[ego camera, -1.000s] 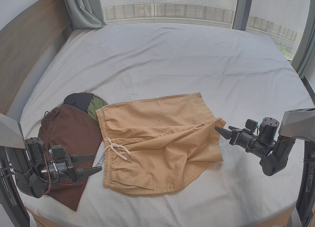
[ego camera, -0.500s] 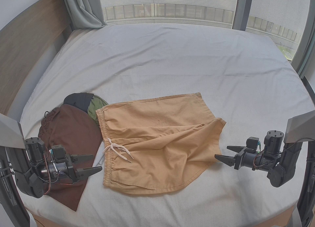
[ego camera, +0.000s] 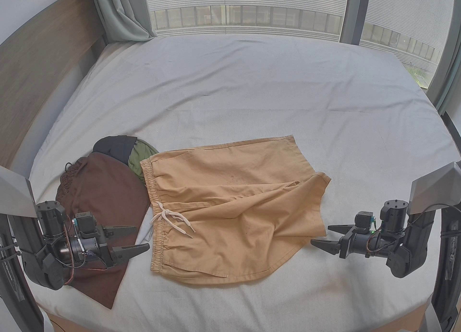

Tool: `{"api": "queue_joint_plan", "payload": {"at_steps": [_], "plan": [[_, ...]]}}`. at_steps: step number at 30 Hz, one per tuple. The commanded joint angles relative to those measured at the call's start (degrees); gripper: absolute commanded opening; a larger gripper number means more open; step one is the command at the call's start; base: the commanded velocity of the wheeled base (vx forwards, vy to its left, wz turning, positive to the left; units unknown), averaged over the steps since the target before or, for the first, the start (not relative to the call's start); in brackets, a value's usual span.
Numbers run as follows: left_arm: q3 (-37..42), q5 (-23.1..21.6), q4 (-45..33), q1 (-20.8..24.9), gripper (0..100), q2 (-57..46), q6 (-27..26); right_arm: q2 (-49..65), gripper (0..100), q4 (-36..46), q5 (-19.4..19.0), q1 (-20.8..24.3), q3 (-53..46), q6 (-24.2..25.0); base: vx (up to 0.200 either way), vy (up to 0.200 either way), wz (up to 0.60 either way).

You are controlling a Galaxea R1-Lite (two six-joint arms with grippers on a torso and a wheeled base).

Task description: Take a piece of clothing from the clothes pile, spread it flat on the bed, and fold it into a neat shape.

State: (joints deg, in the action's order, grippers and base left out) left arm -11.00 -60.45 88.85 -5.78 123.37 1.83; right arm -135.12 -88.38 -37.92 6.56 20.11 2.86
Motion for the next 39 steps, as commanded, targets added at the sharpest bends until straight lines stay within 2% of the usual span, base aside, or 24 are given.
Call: {"api": "queue_joint_plan", "payload": {"at_steps": [1, 16, 17, 29, 39], "plan": [[0.01, -0.02, 0.01, -0.02, 100, -0.23, 0.02, -2.69, 100, -0.04, -0.04, 0.03, 1.16, -0.14, 0.000, 0.000, 0.00], [0.10, -0.10, 0.01, 0.24, 100, -0.23, -0.16, -5.07, 100, -0.12, -0.04, 0.47, 3.18, -0.23, 0.000, 0.000, 0.00], [0.10, -0.10, 0.01, 0.24, 100, -0.23, -0.16, -5.15, 0, -0.12, -0.04, 0.47, 3.18, -0.23, 0.000, 0.000, 0.00], [0.10, -0.19, 0.01, 0.24, 100, -0.23, -0.16, -4.80, 0, -0.12, 0.31, 0.56, 2.47, -1.46, 0.000, 0.000, 0.00], [-0.08, -0.19, 0.01, 0.07, 100, -0.32, 0.11, -1.11, 0, 0.14, 0.04, 0.74, -5.52, -1.46, 0.000, 0.000, 0.00]]}}
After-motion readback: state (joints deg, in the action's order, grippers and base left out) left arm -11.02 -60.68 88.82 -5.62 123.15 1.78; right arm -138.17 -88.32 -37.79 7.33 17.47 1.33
